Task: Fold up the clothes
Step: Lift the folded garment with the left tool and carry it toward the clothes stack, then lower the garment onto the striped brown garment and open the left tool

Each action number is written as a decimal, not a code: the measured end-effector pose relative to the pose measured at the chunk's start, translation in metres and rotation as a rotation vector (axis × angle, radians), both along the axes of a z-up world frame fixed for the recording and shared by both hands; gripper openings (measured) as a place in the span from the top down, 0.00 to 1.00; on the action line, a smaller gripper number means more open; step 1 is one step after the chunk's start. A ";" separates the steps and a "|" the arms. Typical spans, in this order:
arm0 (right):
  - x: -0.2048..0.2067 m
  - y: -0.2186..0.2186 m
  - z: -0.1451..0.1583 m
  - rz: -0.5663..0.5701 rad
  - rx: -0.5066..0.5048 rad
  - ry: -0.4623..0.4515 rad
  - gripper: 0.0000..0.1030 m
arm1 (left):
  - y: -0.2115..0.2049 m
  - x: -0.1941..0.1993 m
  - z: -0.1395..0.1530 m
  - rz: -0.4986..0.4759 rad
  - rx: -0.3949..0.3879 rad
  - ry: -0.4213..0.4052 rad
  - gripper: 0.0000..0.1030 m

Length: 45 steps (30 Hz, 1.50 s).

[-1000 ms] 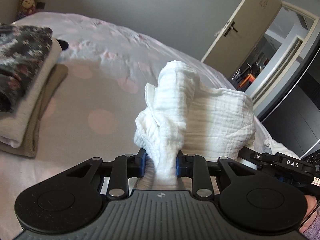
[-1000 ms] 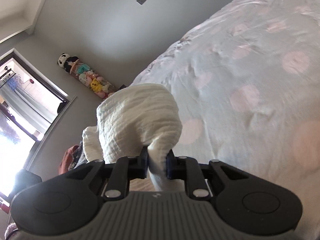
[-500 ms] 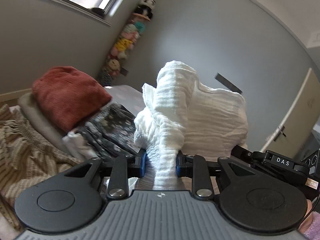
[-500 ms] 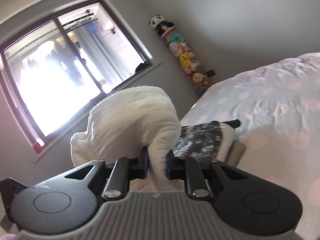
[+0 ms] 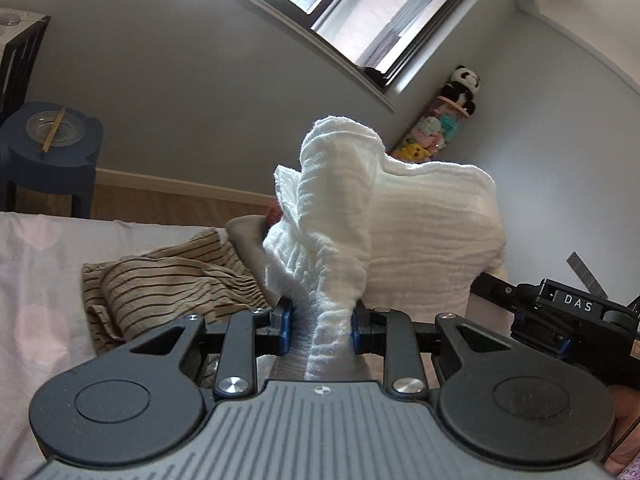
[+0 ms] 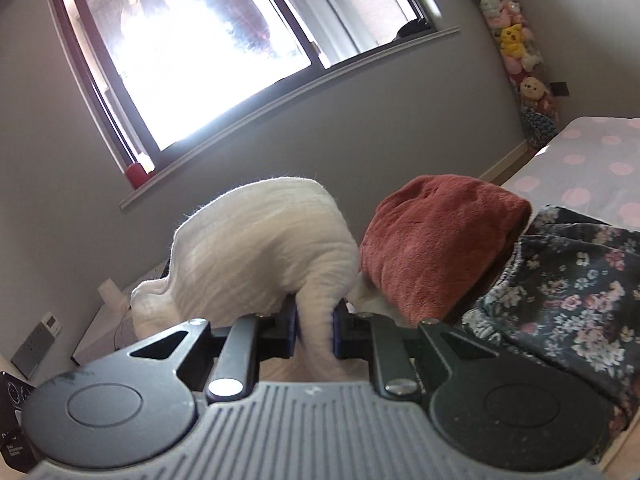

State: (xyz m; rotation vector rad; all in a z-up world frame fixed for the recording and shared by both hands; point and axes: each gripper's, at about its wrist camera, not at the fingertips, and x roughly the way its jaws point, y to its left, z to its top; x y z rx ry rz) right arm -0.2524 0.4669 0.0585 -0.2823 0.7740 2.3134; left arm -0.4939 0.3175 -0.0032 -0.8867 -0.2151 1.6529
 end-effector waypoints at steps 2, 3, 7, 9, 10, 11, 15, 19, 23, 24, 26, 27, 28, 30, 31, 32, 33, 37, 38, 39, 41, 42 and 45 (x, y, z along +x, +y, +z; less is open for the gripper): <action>-0.022 0.006 -0.009 0.031 -0.004 -0.041 0.82 | 0.003 -0.011 -0.013 0.025 -0.034 -0.021 0.77; -0.032 0.010 -0.015 0.042 -0.006 -0.063 0.82 | 0.004 -0.016 -0.019 0.039 -0.050 -0.034 0.77; -0.068 0.034 -0.036 0.083 -0.024 -0.124 0.82 | 0.006 -0.031 -0.041 0.094 -0.106 -0.070 0.77; -0.082 0.046 -0.045 0.099 -0.034 -0.138 0.82 | 0.010 -0.037 -0.049 0.126 -0.116 -0.091 0.77; -0.088 0.051 -0.049 0.105 -0.041 -0.141 0.82 | 0.012 -0.040 -0.054 0.144 -0.122 -0.102 0.77; -0.095 0.059 -0.053 0.111 -0.050 -0.146 0.82 | 0.013 -0.043 -0.059 0.164 -0.127 -0.112 0.77; -0.118 0.078 -0.074 0.130 -0.087 -0.172 0.81 | 0.015 -0.051 -0.080 0.235 -0.154 -0.147 0.77; -0.131 0.090 -0.101 0.123 -0.136 -0.203 0.78 | 0.018 -0.054 -0.097 0.267 -0.204 -0.166 0.77; -0.122 0.098 -0.113 0.078 -0.161 -0.187 0.61 | 0.018 -0.056 -0.103 0.279 -0.222 -0.151 0.76; -0.118 0.098 -0.111 0.080 -0.154 -0.179 0.61 | 0.017 -0.057 -0.104 0.281 -0.225 -0.155 0.76; -0.103 0.092 -0.105 0.074 -0.118 -0.179 0.58 | 0.016 -0.058 -0.107 0.287 -0.229 -0.163 0.75; -0.096 0.088 -0.102 0.071 -0.100 -0.180 0.53 | 0.016 -0.059 -0.108 0.289 -0.230 -0.169 0.74; -0.088 0.085 -0.099 0.067 -0.081 -0.180 0.50 | 0.015 -0.058 -0.107 0.291 -0.228 -0.173 0.73; -0.069 0.076 -0.096 0.046 -0.057 -0.183 0.47 | 0.015 -0.059 -0.106 0.288 -0.222 -0.179 0.72; -0.060 0.071 -0.097 0.038 -0.052 -0.184 0.47 | 0.015 -0.060 -0.104 0.282 -0.226 -0.174 0.71; -0.050 0.065 -0.097 0.030 -0.048 -0.185 0.47 | 0.015 -0.062 -0.103 0.274 -0.228 -0.173 0.70; -0.041 0.060 -0.100 0.016 -0.051 -0.188 0.46 | 0.015 -0.064 -0.101 0.267 -0.230 -0.173 0.67; -0.005 0.042 -0.118 -0.048 -0.089 -0.187 0.34 | 0.009 -0.079 -0.094 0.268 -0.214 -0.166 0.53; 0.002 0.037 -0.125 -0.060 -0.106 -0.180 0.34 | 0.006 -0.083 -0.091 0.271 -0.207 -0.155 0.51; 0.007 0.034 -0.131 -0.072 -0.128 -0.176 0.34 | 0.004 -0.087 -0.088 0.276 -0.201 -0.141 0.48; 0.013 0.032 -0.143 -0.096 -0.172 -0.168 0.34 | 0.002 -0.095 -0.081 0.289 -0.187 -0.114 0.47; 0.016 0.032 -0.148 -0.108 -0.196 -0.150 0.34 | 0.005 -0.100 -0.080 0.292 -0.186 -0.111 0.45; 0.018 0.036 -0.163 -0.130 -0.303 -0.051 0.40 | 0.016 -0.118 -0.080 0.289 -0.184 -0.117 0.43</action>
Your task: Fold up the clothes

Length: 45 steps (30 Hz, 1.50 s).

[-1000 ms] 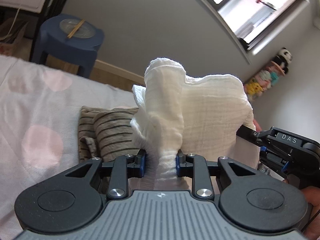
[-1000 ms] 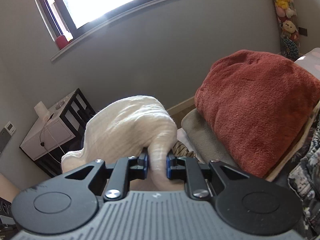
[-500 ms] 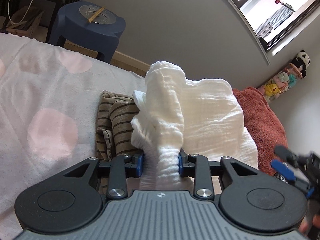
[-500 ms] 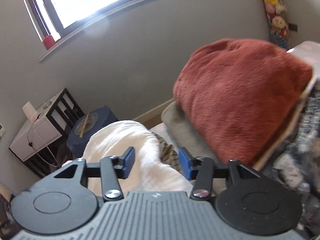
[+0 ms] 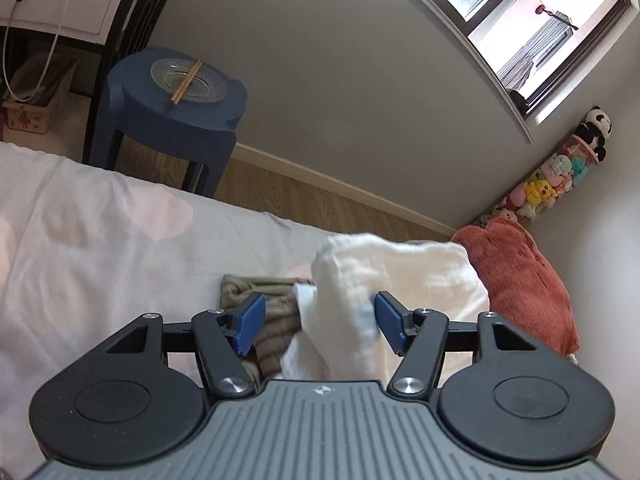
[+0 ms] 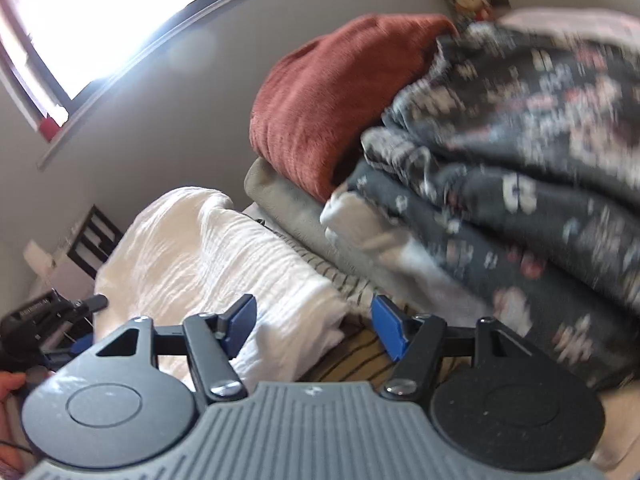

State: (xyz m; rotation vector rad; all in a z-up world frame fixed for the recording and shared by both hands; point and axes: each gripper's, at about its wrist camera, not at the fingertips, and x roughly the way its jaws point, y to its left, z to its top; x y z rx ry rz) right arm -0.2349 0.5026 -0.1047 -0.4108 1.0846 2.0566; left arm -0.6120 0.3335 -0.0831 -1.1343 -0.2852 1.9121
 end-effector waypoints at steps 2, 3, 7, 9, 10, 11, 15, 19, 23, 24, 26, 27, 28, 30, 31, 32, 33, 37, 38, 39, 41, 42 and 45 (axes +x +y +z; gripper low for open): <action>0.000 0.002 -0.009 -0.027 -0.067 0.063 0.52 | 0.011 -0.009 -0.006 -0.031 0.004 -0.019 0.44; -0.001 0.002 -0.007 -0.043 -0.062 0.062 0.66 | 0.016 -0.011 -0.009 -0.056 0.006 -0.024 0.57; -0.006 0.004 0.005 -0.102 -0.005 0.018 0.82 | 0.028 -0.007 -0.012 -0.116 -0.053 0.013 0.89; -0.012 0.011 0.009 -0.111 -0.004 -0.032 0.82 | 0.030 -0.002 -0.016 -0.123 -0.089 0.036 0.89; -0.016 0.014 0.006 -0.110 -0.009 -0.062 0.83 | 0.031 -0.002 -0.022 -0.127 -0.111 0.029 0.89; -0.020 0.018 0.003 -0.107 -0.014 -0.092 0.83 | 0.033 -0.002 -0.029 -0.130 -0.132 0.020 0.89; -0.028 0.023 -0.016 -0.106 -0.046 -0.151 0.83 | 0.034 -0.004 -0.040 -0.168 -0.152 0.036 0.87; -0.028 0.014 -0.003 -0.104 -0.004 -0.171 0.68 | 0.029 -0.007 -0.016 -0.196 -0.146 0.088 0.74; -0.025 -0.005 0.027 -0.112 0.130 -0.254 0.61 | 0.028 -0.009 0.013 -0.267 -0.174 0.177 0.72; -0.027 -0.010 0.035 -0.110 0.163 -0.275 0.61 | 0.029 -0.007 0.022 -0.289 -0.180 0.220 0.72; -0.032 -0.018 0.049 -0.097 0.219 -0.305 0.61 | 0.032 -0.004 0.041 -0.326 -0.172 0.312 0.72; -0.034 -0.022 0.055 -0.085 0.242 -0.314 0.61 | 0.037 -0.002 0.052 -0.360 -0.161 0.361 0.72; -0.038 -0.023 0.058 -0.065 0.254 -0.316 0.61 | 0.042 0.001 0.063 -0.395 -0.150 0.410 0.72; -0.045 -0.025 0.062 -0.022 0.273 -0.316 0.61 | 0.060 0.006 0.080 -0.518 -0.088 0.454 0.72; -0.054 -0.025 0.062 -0.006 0.282 -0.322 0.61 | 0.072 0.009 0.084 -0.573 -0.059 0.462 0.72; -0.064 -0.025 0.061 0.009 0.291 -0.329 0.61 | 0.084 0.013 0.088 -0.626 -0.031 0.467 0.72; -0.072 -0.024 0.059 0.016 0.292 -0.335 0.61 | 0.096 0.019 0.088 -0.674 -0.023 0.489 0.72; -0.094 -0.029 0.049 0.051 0.268 -0.345 0.61 | 0.131 0.043 0.073 -0.829 -0.024 0.583 0.72; -0.098 -0.030 0.046 0.057 0.269 -0.360 0.61 | 0.138 0.048 0.067 -0.860 -0.025 0.592 0.72; -0.101 -0.031 0.043 0.064 0.271 -0.376 0.61 | 0.144 0.050 0.059 -0.878 -0.040 0.597 0.72; -0.106 -0.030 0.035 0.075 0.269 -0.409 0.59 | 0.154 0.052 0.043 -0.901 -0.083 0.603 0.72; -0.108 -0.027 0.031 0.080 0.263 -0.425 0.59 | 0.159 0.052 0.035 -0.908 -0.107 0.603 0.72; -0.109 -0.021 0.016 0.087 0.244 -0.440 0.53 | 0.170 0.041 0.009 -0.898 -0.173 0.542 0.70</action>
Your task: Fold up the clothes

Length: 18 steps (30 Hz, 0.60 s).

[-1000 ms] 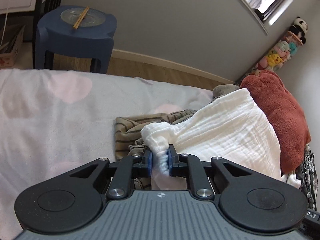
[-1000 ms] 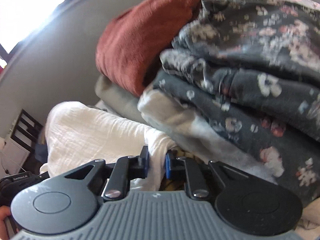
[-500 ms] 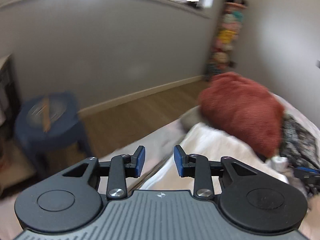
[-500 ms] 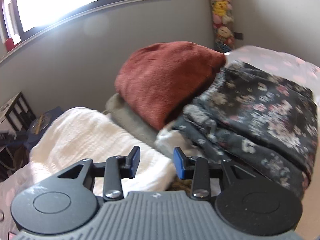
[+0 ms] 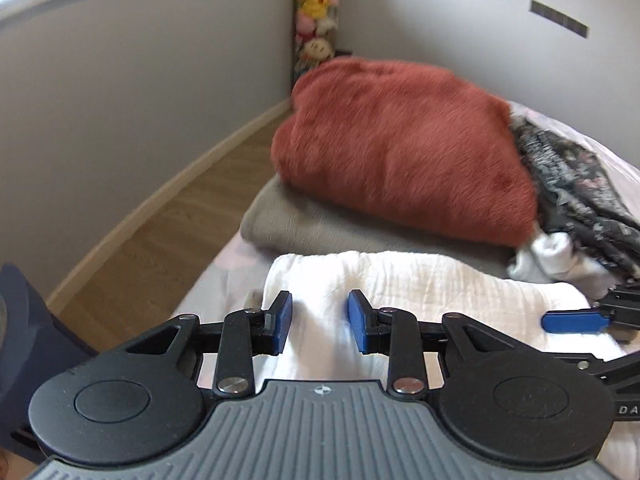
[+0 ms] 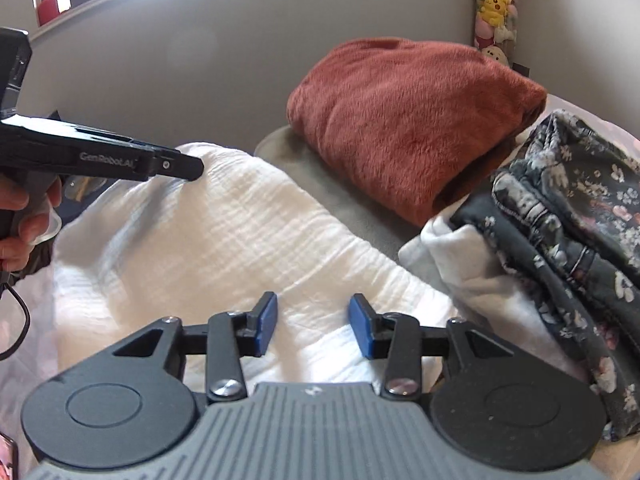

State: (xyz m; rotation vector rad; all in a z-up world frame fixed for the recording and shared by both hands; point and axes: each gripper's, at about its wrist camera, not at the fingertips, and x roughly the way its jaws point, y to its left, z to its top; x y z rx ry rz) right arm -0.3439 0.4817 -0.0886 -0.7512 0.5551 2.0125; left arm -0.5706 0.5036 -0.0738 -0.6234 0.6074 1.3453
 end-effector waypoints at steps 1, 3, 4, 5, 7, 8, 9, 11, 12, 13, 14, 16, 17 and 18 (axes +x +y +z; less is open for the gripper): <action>0.000 0.003 -0.006 -0.001 -0.009 -0.008 0.53 | 0.004 -0.005 -0.009 0.018 -0.033 -0.023 0.67; -0.001 0.008 -0.017 0.006 -0.028 -0.023 0.53 | 0.011 -0.016 -0.029 0.065 -0.114 -0.073 0.65; 0.000 0.010 -0.021 0.008 -0.039 -0.025 0.53 | 0.014 -0.021 -0.037 0.078 -0.142 -0.095 0.60; 0.001 0.013 -0.026 0.006 -0.050 -0.021 0.54 | 0.014 -0.025 -0.043 0.095 -0.151 -0.107 0.57; 0.004 0.016 -0.032 0.000 -0.067 -0.006 0.54 | 0.011 -0.032 -0.048 0.122 -0.158 -0.149 0.51; 0.004 0.016 -0.034 0.000 -0.072 -0.003 0.54 | 0.009 -0.035 -0.051 0.135 -0.161 -0.170 0.51; 0.003 0.016 -0.033 0.000 -0.074 -0.005 0.54 | 0.008 -0.034 -0.050 0.138 -0.160 -0.166 0.51; 0.001 0.016 -0.030 0.002 -0.077 -0.017 0.54 | 0.007 -0.029 -0.042 0.135 -0.145 -0.135 0.51; 0.001 0.015 -0.024 -0.001 -0.072 -0.018 0.54 | 0.005 -0.026 -0.033 0.132 -0.123 -0.119 0.53; 0.002 0.013 -0.018 -0.003 -0.066 -0.018 0.54 | 0.002 -0.022 -0.025 0.128 -0.101 -0.104 0.56; 0.005 0.009 -0.010 -0.010 -0.050 -0.003 0.53 | -0.005 -0.021 -0.014 0.124 -0.071 -0.103 0.57; 0.011 -0.003 0.007 -0.019 -0.025 0.027 0.53 | -0.020 -0.019 0.007 0.114 -0.012 -0.098 0.57; 0.014 -0.013 0.015 -0.015 -0.014 0.037 0.53 | -0.029 -0.017 0.016 0.101 0.010 -0.085 0.57; 0.017 -0.023 0.024 -0.010 -0.004 0.045 0.53 | -0.037 -0.016 0.024 0.087 0.031 -0.072 0.57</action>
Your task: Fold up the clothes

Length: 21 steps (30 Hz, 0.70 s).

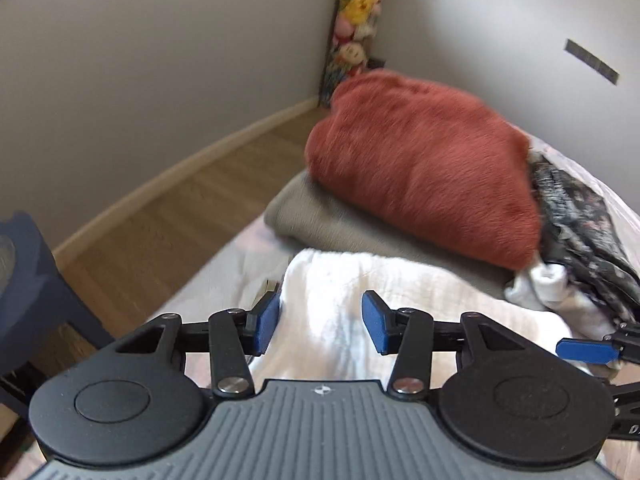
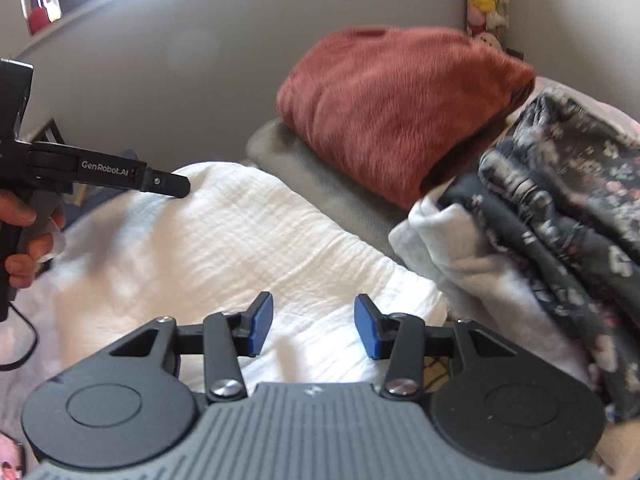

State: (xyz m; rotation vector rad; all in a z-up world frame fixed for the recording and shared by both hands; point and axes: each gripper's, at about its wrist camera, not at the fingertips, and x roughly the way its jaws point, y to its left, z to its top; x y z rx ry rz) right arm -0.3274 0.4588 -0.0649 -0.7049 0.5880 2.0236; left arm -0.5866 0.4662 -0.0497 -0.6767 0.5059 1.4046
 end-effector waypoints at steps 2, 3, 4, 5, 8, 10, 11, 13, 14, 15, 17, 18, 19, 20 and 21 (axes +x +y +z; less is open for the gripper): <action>0.004 -0.022 0.016 0.014 0.013 0.020 0.53 | -0.017 0.003 0.016 -0.024 0.028 0.030 0.59; 0.006 -0.034 0.020 0.024 0.005 0.031 0.53 | -0.026 0.002 0.019 -0.024 0.033 0.044 0.63; 0.008 -0.045 0.023 0.033 -0.006 0.042 0.53 | -0.035 0.000 0.023 -0.019 0.037 0.054 0.67; 0.008 -0.057 0.024 0.043 -0.025 0.049 0.53 | -0.045 -0.003 0.022 -0.015 0.033 0.062 0.68; -0.003 -0.077 0.014 0.086 -0.083 0.008 0.54 | -0.061 -0.009 0.005 0.007 -0.022 0.098 0.71; -0.012 -0.086 -0.001 0.113 -0.112 -0.070 0.54 | -0.064 -0.012 -0.014 0.027 -0.075 0.107 0.73; -0.017 -0.084 -0.010 0.112 -0.142 -0.105 0.54 | -0.065 -0.012 -0.024 0.035 -0.101 0.115 0.73; -0.020 -0.079 -0.015 0.108 -0.170 -0.128 0.52 | -0.065 -0.015 -0.039 0.058 -0.135 0.112 0.73; -0.023 -0.076 -0.019 0.110 -0.187 -0.149 0.52 | -0.065 -0.018 -0.043 0.072 -0.140 0.099 0.73; -0.025 -0.072 -0.023 0.112 -0.206 -0.171 0.52 | -0.064 -0.020 -0.048 0.087 -0.145 0.086 0.72; -0.029 -0.067 -0.031 0.114 -0.236 -0.217 0.51 | -0.060 -0.023 -0.046 0.104 -0.161 0.067 0.71; -0.031 -0.067 -0.033 0.113 -0.244 -0.234 0.51 | -0.059 -0.023 -0.044 0.106 -0.165 0.071 0.70; -0.031 -0.068 -0.033 0.113 -0.246 -0.243 0.51 | -0.058 -0.023 -0.042 0.109 -0.170 0.075 0.68; -0.031 -0.069 -0.032 0.114 -0.247 -0.252 0.50 | -0.059 -0.023 -0.039 0.113 -0.169 0.080 0.68; -0.032 -0.070 -0.031 0.114 -0.248 -0.260 0.50 | -0.063 -0.024 -0.034 0.119 -0.160 0.081 0.68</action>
